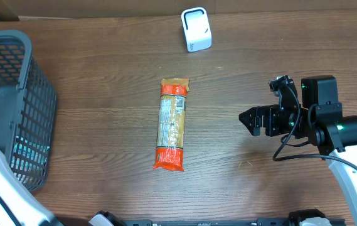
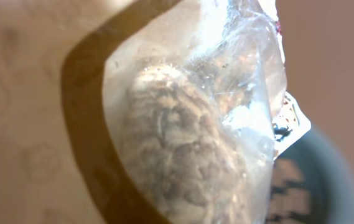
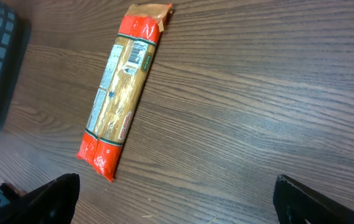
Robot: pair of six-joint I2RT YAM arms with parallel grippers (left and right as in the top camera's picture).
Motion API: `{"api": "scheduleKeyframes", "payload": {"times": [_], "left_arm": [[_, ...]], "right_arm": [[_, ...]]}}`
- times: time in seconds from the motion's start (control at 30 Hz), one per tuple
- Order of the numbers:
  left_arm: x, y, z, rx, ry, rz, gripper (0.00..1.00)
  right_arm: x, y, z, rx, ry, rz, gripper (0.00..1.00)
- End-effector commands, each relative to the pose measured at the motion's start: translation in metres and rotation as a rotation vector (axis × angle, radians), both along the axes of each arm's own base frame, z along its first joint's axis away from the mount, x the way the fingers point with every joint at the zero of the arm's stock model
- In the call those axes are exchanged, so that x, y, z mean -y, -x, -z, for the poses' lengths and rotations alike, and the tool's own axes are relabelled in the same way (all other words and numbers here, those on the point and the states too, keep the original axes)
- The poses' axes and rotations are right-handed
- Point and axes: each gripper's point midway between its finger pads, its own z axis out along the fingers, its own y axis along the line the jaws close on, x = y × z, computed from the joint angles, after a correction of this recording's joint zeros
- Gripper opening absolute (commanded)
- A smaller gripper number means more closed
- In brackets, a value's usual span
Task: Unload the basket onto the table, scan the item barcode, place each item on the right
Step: 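Reach the left gripper into the basket and grasp the pastry bag, then carry the pastry bag right and place it beside the right gripper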
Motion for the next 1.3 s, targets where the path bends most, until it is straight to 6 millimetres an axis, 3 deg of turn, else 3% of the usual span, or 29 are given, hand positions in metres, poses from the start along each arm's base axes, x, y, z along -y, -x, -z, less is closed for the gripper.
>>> {"api": "scheduleKeyframes", "payload": {"times": [0.0,0.03,0.13,0.27,0.43,0.6,0.9,1.1,1.17,1.2,1.27], "left_arm": [[0.065,-0.007,-0.059,0.183,0.010,0.264,0.04],[0.089,-0.009,-0.070,0.225,0.033,0.364,0.04],[0.146,-0.019,-0.077,0.270,0.111,0.614,0.04],[0.221,-0.029,-0.063,0.239,0.207,0.921,0.04],[0.318,-0.029,-0.027,0.099,0.258,1.232,0.04],[0.394,-0.025,0.038,-0.191,0.365,1.348,0.04],[0.486,-0.014,0.170,-0.739,0.612,1.191,0.04],[0.545,0.005,0.244,-0.952,0.685,1.209,0.04],[0.561,0.012,0.259,-0.992,0.712,1.229,0.04],[0.570,0.016,0.263,-0.999,0.727,1.256,0.06],[0.582,0.020,0.267,-0.999,0.751,1.294,0.31]], "right_arm": [[-0.002,-0.004,-0.010,0.031,-0.008,-0.007,1.00],[-0.002,-0.004,-0.010,0.031,-0.008,-0.007,1.00],[-0.002,-0.004,-0.010,0.031,-0.008,-0.007,1.00],[-0.002,-0.004,-0.010,0.031,-0.008,-0.007,1.00],[-0.002,-0.004,-0.010,0.030,-0.007,-0.007,1.00],[-0.002,-0.004,-0.010,0.031,-0.007,-0.007,1.00],[-0.002,-0.004,-0.011,0.034,-0.008,-0.007,1.00],[-0.002,-0.004,-0.010,0.031,-0.007,-0.007,1.00],[-0.002,-0.004,-0.010,0.031,-0.007,-0.007,1.00],[-0.002,-0.004,-0.010,0.031,-0.007,-0.007,1.00],[-0.002,-0.004,-0.010,0.031,-0.007,-0.007,1.00]]}}
